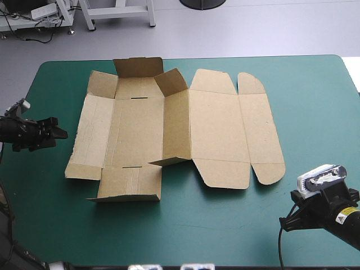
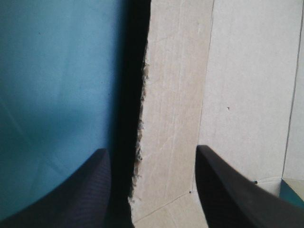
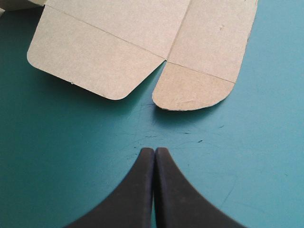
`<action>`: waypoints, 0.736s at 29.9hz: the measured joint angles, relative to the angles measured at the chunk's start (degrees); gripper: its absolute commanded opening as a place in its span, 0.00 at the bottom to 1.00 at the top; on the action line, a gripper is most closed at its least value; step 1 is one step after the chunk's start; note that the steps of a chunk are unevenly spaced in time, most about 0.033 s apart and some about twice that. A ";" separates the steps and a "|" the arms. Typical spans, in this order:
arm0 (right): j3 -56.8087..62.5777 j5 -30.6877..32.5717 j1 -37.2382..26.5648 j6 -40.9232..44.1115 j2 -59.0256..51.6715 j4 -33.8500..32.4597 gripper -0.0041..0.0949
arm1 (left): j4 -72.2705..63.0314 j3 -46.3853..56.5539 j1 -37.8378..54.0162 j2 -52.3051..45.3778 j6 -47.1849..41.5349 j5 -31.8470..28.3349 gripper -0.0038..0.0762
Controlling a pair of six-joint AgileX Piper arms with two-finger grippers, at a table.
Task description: Fold the box
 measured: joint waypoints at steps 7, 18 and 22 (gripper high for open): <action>0.00 0.00 0.00 0.00 0.00 0.00 0.02 | -1.33 -0.11 -2.28 6.08 0.46 -0.61 0.54; 0.00 0.00 0.00 0.00 0.00 1.09 0.02 | -4.66 -0.31 -5.58 11.50 2.48 -0.87 0.54; 0.00 0.00 0.00 0.00 0.00 1.50 0.02 | -6.11 -0.31 -7.43 11.61 3.32 -0.99 0.54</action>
